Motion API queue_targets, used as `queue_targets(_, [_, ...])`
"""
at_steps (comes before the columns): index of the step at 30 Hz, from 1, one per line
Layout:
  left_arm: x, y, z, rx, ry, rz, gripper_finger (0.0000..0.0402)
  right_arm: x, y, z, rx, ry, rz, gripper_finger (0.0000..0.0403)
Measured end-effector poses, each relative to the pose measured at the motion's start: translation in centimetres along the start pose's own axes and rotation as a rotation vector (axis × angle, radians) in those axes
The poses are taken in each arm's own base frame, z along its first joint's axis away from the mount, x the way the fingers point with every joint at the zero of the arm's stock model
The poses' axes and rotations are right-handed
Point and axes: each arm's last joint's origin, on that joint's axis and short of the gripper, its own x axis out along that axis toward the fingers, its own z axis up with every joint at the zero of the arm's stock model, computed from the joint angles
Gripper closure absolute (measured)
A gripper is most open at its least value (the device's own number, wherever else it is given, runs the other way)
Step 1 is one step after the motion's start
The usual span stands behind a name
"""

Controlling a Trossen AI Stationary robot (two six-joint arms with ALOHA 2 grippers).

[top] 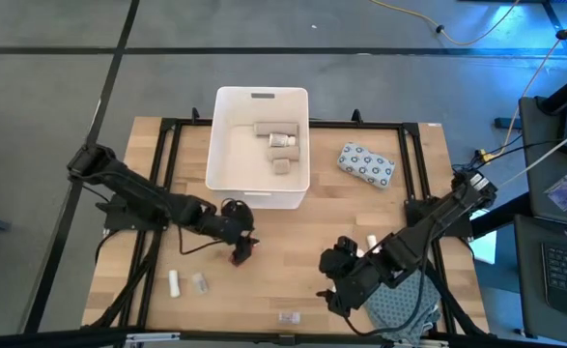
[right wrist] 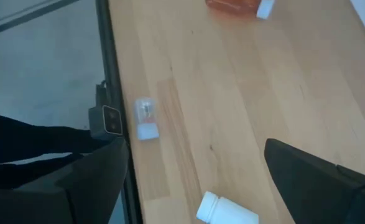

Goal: Pick & place medical supplies in basket/bin
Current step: Put the orange pill bottle into the white bin

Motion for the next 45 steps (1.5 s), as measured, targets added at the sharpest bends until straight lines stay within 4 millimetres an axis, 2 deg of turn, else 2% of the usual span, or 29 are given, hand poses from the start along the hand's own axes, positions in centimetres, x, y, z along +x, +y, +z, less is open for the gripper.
queue_targets(5, [0.4,-0.2,0.2,0.083,-0.011,-0.027,0.0192,0.0,0.0,0.0,-0.002,0.001,-0.002,0.0030])
queue_targets(11, [0.2,-0.4,0.7,0.070,-0.056,-0.048,0.0196,0.0,-0.1,0.0,-0.005,0.003,-0.005,0.0030])
queue_targets(18, [0.2,-0.4,0.7,-0.105,-0.062,-0.049,0.0184,0.0,-0.1,0.0,-0.025,0.005,-0.008,0.0030])
queue_targets(28, [0.2,0.1,0.1,-0.253,-0.016,0.006,0.0116,0.0,-0.1,0.0,-0.028,0.006,-0.009,0.0030])
queue_targets(38, [0.3,0.0,-0.1,-0.292,0.020,-0.005,0.0112,0.0,-0.1,0.0,-0.027,0.006,-0.009,0.0030])
queue_targets(45, [2.5,0.5,-1.5,-0.248,0.094,0.100,0.0112,0.1,-0.2,0.1,-0.026,0.005,-0.009,0.0030])
